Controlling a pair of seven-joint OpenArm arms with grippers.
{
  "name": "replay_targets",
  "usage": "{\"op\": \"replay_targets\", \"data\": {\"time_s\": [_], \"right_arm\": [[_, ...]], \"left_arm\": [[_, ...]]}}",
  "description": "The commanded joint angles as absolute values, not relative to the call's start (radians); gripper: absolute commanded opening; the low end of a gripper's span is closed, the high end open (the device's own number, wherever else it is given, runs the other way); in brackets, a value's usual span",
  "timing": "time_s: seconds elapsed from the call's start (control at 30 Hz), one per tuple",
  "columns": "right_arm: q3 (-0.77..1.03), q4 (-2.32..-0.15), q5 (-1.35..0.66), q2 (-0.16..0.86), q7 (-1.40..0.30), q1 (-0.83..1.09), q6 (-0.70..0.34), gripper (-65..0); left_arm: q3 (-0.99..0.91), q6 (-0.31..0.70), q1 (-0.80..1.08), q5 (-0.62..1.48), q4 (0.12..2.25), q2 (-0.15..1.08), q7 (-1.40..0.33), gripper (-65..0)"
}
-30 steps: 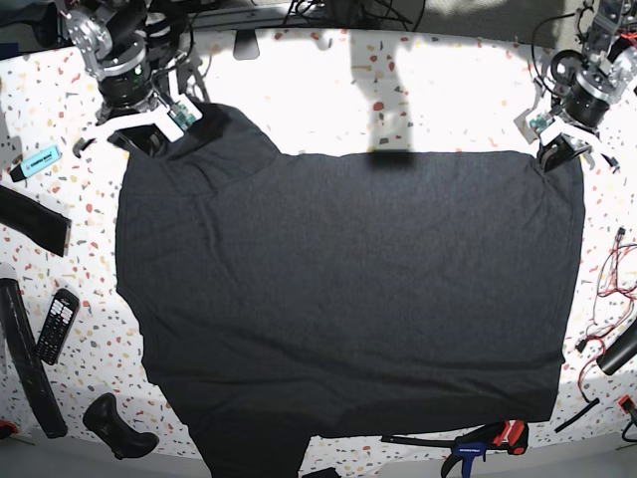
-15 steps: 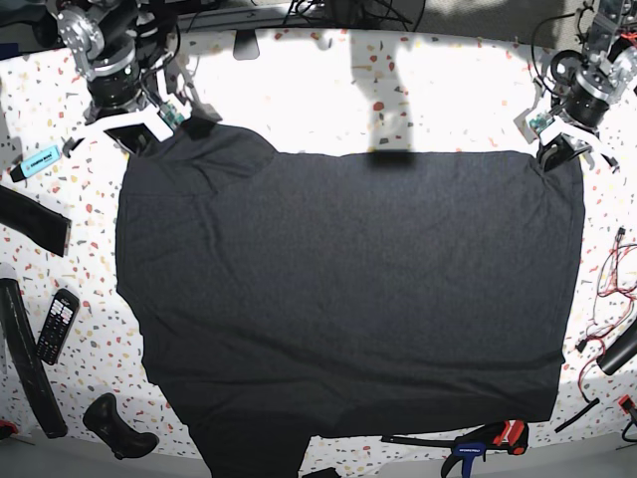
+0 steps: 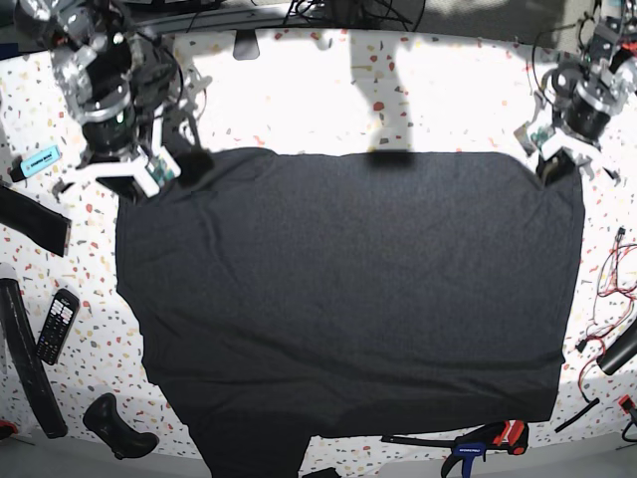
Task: Fold the T-shirt properly
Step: 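Lift the gripped shirt edge with both grippers, then pull the lifted edge across the shirt body with both grippers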
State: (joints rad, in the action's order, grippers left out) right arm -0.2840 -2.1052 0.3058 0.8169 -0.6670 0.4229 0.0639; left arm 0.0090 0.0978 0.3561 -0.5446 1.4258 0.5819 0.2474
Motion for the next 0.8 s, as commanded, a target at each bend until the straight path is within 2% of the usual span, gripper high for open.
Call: {"op": "replay_targets", "data": {"time_s": [0.0, 0.23, 0.47, 0.77], "right_arm": [[-0.277, -2.124, 0.302, 0.830, -0.651, 0.398, 0.076, -65.0], [-0.277, -2.115, 0.220, 0.786, -0.651, 0.266, 0.076, -65.0], [-0.277, -2.096, 0.174, 0.713, -0.635, 0.161, 0.076, -65.0], [-0.277, -1.975, 0.174, 0.606, -0.625, 0.014, 0.074, -65.0]], "left_arm": [[0.002, 0.078, 0.341, -0.523, 1.441, 0.599, 0.263, -65.0], [0.002, 0.079, 0.268, -0.253, 1.439, 0.596, 0.253, -65.0], [0.002, 0.079, 0.209, -0.170, 1.439, 0.596, 0.172, -65.0], [0.002, 0.082, 0.168, -0.147, 1.437, 0.596, 0.153, -65.0]]}}
